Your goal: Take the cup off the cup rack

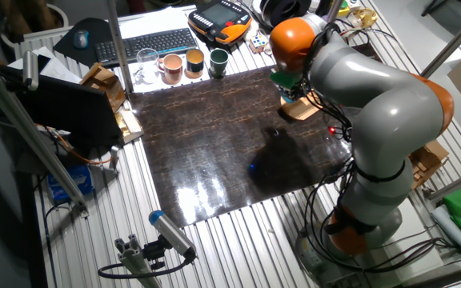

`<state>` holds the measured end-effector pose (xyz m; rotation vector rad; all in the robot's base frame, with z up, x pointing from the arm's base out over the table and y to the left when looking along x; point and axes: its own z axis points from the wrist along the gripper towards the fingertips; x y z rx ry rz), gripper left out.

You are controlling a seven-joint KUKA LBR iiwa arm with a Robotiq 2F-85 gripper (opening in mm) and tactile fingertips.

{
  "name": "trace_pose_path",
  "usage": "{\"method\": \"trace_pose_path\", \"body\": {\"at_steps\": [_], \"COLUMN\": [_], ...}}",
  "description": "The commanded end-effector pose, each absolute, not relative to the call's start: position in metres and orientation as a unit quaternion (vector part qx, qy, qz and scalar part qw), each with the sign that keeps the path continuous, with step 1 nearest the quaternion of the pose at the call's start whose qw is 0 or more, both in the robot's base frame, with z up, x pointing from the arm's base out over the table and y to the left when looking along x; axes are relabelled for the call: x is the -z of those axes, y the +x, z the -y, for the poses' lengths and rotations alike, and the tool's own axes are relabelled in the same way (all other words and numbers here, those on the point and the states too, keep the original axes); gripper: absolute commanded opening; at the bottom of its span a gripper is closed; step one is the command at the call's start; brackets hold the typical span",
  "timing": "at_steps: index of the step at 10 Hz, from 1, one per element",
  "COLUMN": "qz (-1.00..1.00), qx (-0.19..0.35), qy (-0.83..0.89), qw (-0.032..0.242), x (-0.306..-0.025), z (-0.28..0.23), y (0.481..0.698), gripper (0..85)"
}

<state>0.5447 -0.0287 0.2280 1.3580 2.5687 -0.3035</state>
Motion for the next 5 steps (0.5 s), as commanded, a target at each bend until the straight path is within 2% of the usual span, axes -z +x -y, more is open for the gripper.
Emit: {"method": "trace_pose_path", "body": {"at_steps": [1, 5], "qz": [-0.714, -0.695], "qx": [0.130, 0.137], "qy": [0.683, 0.700], "qw": [0.079, 0.090], "x": [-0.2268, -0.2215], "z": [0.0277, 0.0273], "y": [0.5453, 0.5509], "gripper": [0.7, 0.7]}}
